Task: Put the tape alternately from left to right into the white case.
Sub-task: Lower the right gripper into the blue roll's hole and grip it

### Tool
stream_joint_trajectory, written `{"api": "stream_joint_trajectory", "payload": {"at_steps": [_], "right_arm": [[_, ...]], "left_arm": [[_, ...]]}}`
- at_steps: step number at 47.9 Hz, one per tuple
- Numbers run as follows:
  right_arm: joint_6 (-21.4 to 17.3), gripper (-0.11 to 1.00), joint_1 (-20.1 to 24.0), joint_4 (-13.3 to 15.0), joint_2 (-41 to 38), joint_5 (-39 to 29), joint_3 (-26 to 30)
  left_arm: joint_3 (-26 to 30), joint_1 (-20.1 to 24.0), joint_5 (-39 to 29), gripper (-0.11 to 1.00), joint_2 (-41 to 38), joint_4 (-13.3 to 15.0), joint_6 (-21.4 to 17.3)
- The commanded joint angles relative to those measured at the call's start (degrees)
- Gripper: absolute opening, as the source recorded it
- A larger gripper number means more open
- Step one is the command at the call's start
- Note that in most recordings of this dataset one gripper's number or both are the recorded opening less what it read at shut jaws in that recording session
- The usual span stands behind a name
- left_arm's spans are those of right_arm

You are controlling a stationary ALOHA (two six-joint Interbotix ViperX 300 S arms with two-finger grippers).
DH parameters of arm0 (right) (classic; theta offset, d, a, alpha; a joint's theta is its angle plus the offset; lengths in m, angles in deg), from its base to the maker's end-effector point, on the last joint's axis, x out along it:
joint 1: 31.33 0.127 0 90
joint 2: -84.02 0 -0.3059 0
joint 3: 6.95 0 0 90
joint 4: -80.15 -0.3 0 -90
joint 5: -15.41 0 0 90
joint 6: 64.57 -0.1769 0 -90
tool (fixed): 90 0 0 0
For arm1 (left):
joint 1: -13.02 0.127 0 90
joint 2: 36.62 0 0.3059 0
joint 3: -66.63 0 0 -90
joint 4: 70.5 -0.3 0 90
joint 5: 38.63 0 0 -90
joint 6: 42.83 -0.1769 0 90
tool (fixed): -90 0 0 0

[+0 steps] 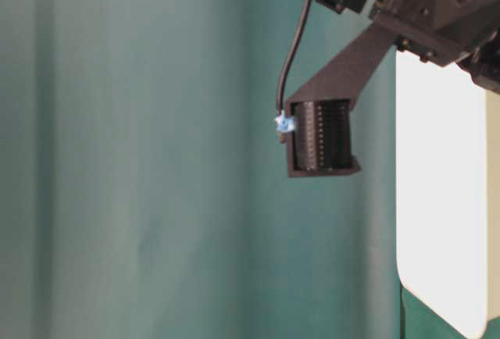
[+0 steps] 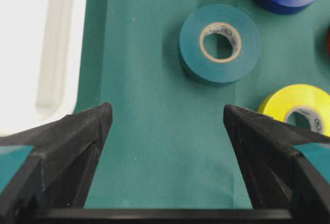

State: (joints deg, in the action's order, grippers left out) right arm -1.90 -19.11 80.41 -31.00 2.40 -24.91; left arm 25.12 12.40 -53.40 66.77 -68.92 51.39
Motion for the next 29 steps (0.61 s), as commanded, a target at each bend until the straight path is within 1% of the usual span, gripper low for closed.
{"api": "stream_joint_trajectory", "payload": {"at_steps": [1, 3, 8, 9, 10, 14, 29], "right_arm": [[0.0, 0.76, 0.0, 0.5, 1.1, 0.2, 1.1], [0.0, 0.65, 0.0, 0.8, 1.3, 0.2, 1.1], [0.0, 0.35, 0.0, 1.8, 2.1, 0.3, 1.1], [0.0, 0.3, 0.0, 1.9, 2.4, 0.2, 1.1], [0.0, 0.28, 0.0, 2.0, 2.5, 0.2, 1.1], [0.0, 0.27, 0.0, 2.5, 3.0, 0.2, 1.1], [0.0, 0.28, 0.0, 2.5, 3.3, 0.2, 1.1]], "left_arm": [[1.1, 0.2, 0.2, 0.57, 0.3, 0.0, 0.1], [1.1, 0.2, 0.2, 0.57, 0.4, 0.0, 0.1], [1.1, 0.2, 0.2, 0.57, 0.3, 0.0, 0.1], [1.1, 0.1, 0.2, 0.57, 0.4, 0.0, 0.1], [1.0, 0.2, 0.2, 0.57, 0.4, 0.0, 0.1], [1.1, 0.2, 0.2, 0.57, 0.4, 0.0, 0.1], [1.1, 0.2, 0.0, 0.57, 0.4, 0.0, 0.1]]}}
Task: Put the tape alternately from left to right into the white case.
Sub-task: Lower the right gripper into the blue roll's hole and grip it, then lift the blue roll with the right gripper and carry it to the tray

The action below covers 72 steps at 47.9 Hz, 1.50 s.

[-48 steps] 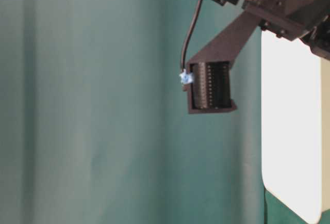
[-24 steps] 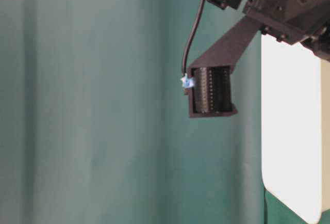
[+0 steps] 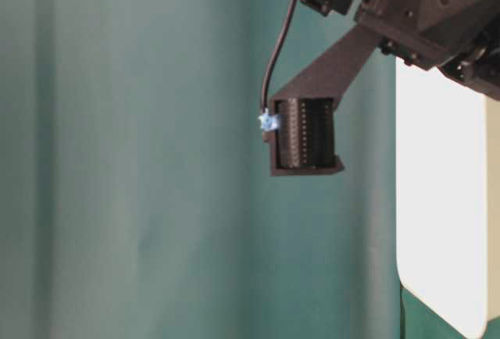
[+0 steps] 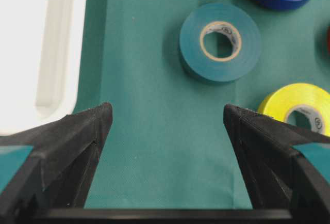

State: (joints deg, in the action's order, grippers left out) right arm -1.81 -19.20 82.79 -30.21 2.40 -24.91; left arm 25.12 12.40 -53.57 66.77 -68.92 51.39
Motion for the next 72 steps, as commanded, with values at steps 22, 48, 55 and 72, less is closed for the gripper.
{"api": "stream_joint_trajectory", "payload": {"at_steps": [22, 48, 55, 72], "right_arm": [[-0.1, 0.27, 0.1, 0.1, 10.5, -5.7, 0.8], [0.1, 0.27, -2.0, 2.0, 11.2, -7.0, 0.3], [0.1, 0.27, -4.5, 4.5, 12.7, -10.0, 0.2], [0.1, 0.27, -12.6, 12.3, 18.5, -15.6, -3.5]], "left_arm": [[1.3, 0.2, 0.2, 0.57, 0.4, 0.0, 0.2], [0.9, 0.2, 0.2, 0.57, 0.4, 0.0, 0.2], [0.9, 0.2, 0.2, 0.57, 0.4, 0.0, 0.2], [0.8, 0.1, 0.2, 0.57, 0.4, 0.0, 0.2]]}}
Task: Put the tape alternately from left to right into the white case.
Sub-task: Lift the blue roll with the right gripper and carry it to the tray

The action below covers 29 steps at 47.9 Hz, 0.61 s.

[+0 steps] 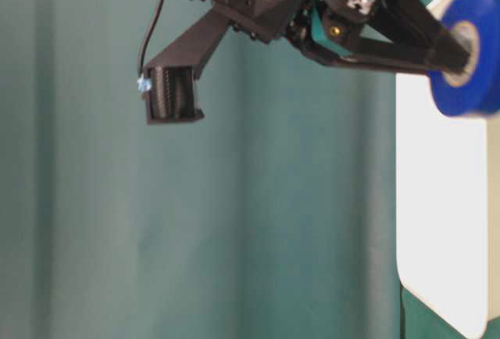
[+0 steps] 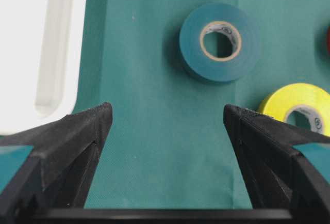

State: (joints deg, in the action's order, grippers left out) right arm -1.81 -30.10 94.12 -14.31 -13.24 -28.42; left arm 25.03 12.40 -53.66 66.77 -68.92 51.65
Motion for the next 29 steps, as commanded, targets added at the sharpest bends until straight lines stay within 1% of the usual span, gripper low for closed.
{"api": "stream_joint_trajectory", "payload": {"at_steps": [1, 10, 17, 29], "right_arm": [[0.1, 0.27, -2.2, 1.1, 2.8, 0.1, -0.3], [0.1, 0.27, -7.9, 1.5, 4.0, 1.1, -1.9], [0.1, 0.27, -12.1, 1.5, 4.0, 4.3, -2.6], [0.1, 0.27, -17.5, 1.5, 3.3, 8.2, -3.9]], "left_arm": [[0.9, 0.2, 0.3, 0.57, 0.4, 0.0, -0.1], [0.9, 0.2, 0.3, 0.57, 0.4, 0.0, -0.1], [0.9, 0.2, 0.3, 0.57, 0.4, 0.0, -0.1], [0.8, 0.2, 0.3, 0.57, 0.4, 0.0, -0.1]]}}
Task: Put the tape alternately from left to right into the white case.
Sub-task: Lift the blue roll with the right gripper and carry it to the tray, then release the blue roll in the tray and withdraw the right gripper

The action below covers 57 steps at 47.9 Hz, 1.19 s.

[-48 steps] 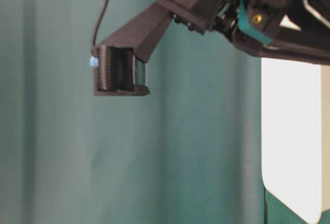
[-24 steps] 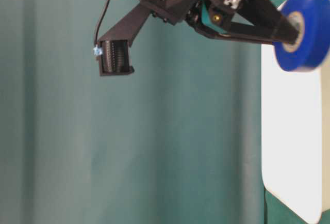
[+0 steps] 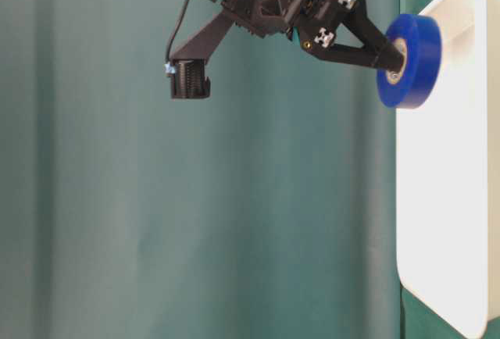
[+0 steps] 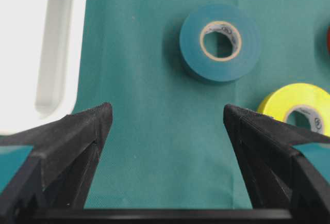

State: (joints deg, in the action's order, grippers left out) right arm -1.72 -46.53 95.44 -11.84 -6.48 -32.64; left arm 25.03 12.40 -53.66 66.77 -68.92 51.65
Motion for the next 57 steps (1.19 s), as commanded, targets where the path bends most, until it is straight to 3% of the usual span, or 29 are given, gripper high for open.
{"api": "stream_joint_trajectory", "payload": {"at_steps": [1, 10, 57], "right_arm": [[0.0, 0.27, -1.4, 0.2, 0.7, 1.6, 0.2], [0.0, 0.27, -4.0, 0.2, -1.5, 3.4, -0.6], [0.0, 0.28, -4.5, 0.2, -5.4, 6.8, -1.1]], "left_arm": [[0.7, 0.1, 0.3, 0.57, 0.4, 0.0, -0.1], [0.7, 0.2, 0.4, 0.57, 0.4, 0.0, -0.1], [1.0, 0.2, 0.3, 0.57, 0.4, 0.0, -0.1]]}}
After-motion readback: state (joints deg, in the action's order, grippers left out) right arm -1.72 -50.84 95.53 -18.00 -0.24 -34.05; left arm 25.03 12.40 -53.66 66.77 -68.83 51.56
